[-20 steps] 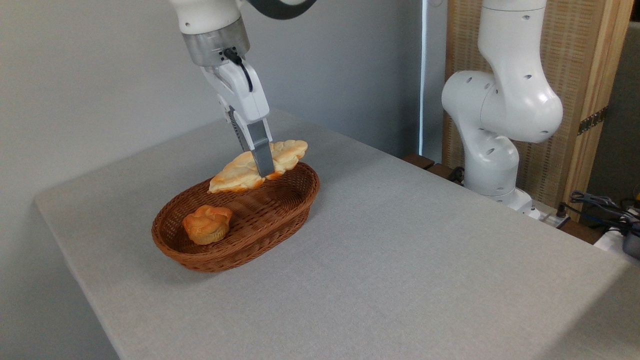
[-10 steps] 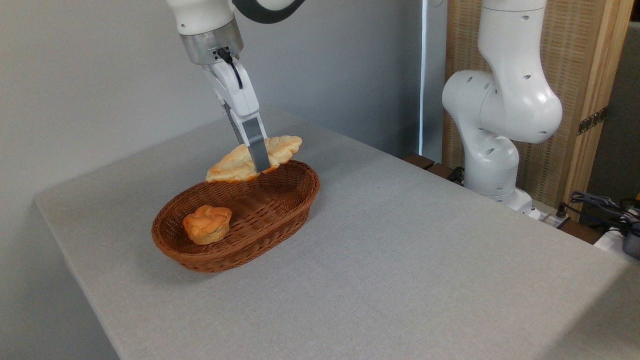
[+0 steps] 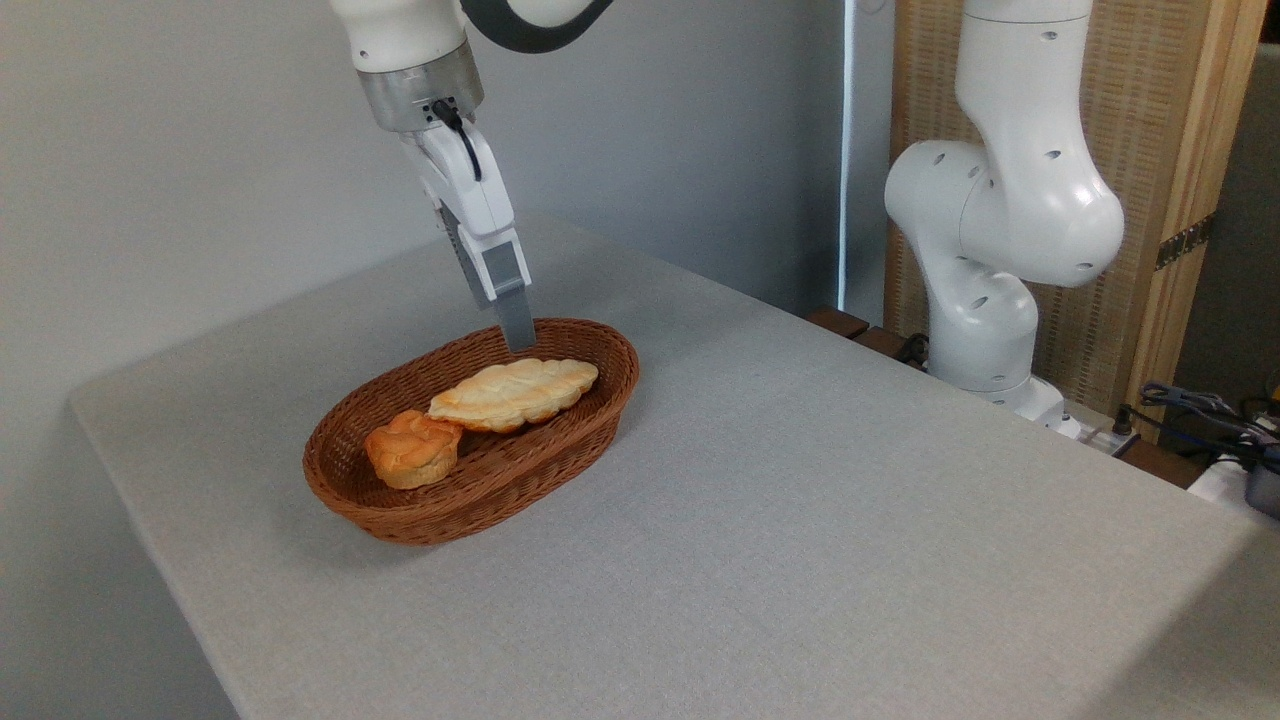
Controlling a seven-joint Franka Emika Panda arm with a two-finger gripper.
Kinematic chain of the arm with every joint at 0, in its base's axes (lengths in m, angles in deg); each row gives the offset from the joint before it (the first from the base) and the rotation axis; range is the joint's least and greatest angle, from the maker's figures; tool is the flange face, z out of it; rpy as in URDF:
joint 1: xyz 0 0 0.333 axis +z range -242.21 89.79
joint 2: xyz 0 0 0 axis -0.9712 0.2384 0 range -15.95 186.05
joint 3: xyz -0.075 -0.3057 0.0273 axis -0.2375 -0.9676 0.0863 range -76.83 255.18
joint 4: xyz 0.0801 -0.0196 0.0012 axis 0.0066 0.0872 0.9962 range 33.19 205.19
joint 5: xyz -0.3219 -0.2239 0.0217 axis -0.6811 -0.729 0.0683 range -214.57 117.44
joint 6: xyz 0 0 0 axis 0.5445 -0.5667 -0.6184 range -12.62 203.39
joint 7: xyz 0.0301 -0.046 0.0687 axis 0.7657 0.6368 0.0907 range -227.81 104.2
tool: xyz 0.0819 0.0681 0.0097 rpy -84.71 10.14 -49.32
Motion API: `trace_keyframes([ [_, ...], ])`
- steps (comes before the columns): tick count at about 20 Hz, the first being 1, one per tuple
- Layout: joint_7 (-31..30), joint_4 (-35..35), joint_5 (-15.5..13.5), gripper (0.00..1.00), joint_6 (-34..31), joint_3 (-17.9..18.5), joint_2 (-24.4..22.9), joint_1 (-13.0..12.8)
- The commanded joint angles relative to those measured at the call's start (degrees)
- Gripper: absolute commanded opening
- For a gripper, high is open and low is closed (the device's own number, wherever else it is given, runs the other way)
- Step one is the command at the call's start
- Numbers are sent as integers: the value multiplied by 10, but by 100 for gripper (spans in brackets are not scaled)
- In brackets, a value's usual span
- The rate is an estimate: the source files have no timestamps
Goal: Put bread into the basket
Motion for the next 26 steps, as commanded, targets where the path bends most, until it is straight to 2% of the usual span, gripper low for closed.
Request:
trace_keyframes([
  [1,-8,-15,-6,100,6,30,-7,1],
  [7,-6,-85,-5,100,-2,90,8,2],
  [11,2,-102,-7,100,-3,136,9,3],
  [16,33,-135,-3,100,-65,141,19,3],
  [26,31,-152,-1,100,-79,140,37,10],
])
